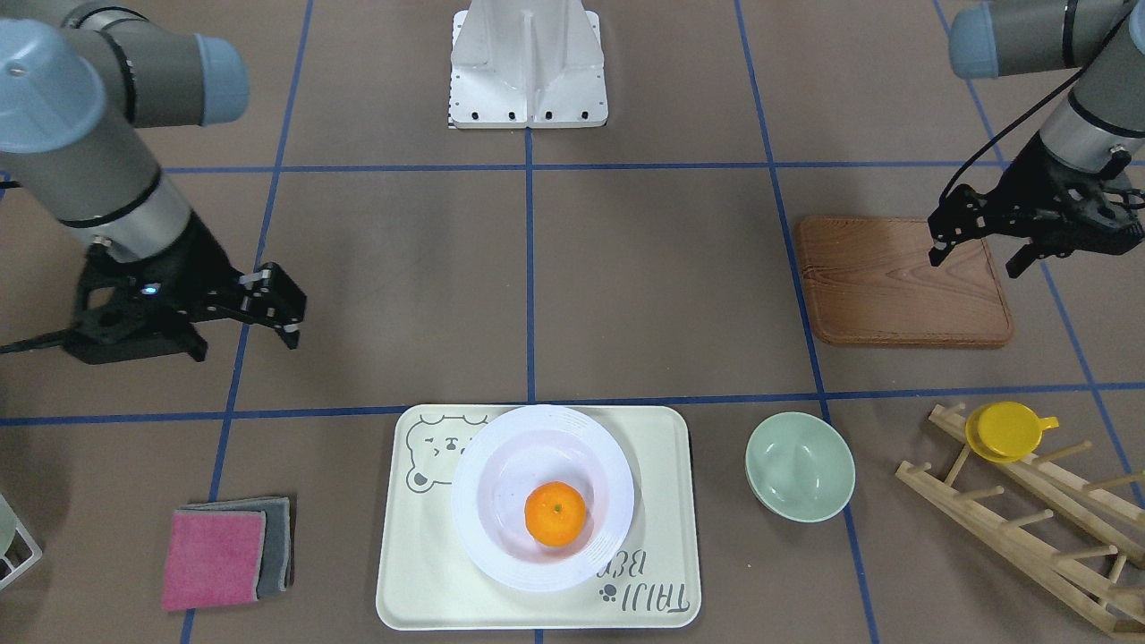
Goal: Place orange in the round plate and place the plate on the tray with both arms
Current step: 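Release the plate and hold the right gripper beside the tray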
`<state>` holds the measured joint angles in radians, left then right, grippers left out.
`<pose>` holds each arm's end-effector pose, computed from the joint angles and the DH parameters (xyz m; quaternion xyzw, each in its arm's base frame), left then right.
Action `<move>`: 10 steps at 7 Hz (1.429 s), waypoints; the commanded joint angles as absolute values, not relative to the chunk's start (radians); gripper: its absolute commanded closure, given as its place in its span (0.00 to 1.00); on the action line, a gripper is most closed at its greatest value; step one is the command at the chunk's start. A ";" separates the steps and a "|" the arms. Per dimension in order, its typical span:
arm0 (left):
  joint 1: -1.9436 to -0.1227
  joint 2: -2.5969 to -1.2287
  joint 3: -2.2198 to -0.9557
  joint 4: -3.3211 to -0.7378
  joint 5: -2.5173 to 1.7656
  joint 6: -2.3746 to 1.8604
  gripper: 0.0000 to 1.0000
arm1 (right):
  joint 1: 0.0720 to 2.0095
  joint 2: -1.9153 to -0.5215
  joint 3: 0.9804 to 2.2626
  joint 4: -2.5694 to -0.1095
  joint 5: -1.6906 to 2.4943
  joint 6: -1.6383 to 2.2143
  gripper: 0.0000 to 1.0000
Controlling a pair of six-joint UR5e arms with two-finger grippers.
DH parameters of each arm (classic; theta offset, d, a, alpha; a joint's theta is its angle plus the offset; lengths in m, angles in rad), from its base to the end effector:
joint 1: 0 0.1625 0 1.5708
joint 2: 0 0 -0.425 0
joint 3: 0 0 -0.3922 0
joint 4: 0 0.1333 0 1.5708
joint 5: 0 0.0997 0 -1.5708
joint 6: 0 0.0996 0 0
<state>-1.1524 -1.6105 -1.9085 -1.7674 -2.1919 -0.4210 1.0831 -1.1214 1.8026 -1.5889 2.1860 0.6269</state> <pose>0.1380 -0.4959 0.4565 0.1267 0.3775 0.0853 0.9133 -0.2226 -0.5814 0.3011 0.1119 -0.4070 -0.0356 0.9058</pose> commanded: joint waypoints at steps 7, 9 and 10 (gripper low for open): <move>-1.411 -1.539 -1.816 -1.514 -2.325 -0.028 0.02 | 1.447 -1.715 1.873 -1.646 2.333 0.150 0.00; -1.413 -1.480 -1.816 -1.597 -2.326 -0.032 0.02 | 1.447 -1.713 1.875 -1.646 2.335 0.155 0.00; -1.413 -1.479 -1.815 -1.597 -2.326 -0.032 0.02 | 1.447 -1.713 1.875 -1.646 2.336 0.153 0.00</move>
<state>-1.4107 -1.4915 -1.8158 -1.5823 -2.3245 -0.0311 1.4460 -1.7122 1.8740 -1.6461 2.3346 0.1537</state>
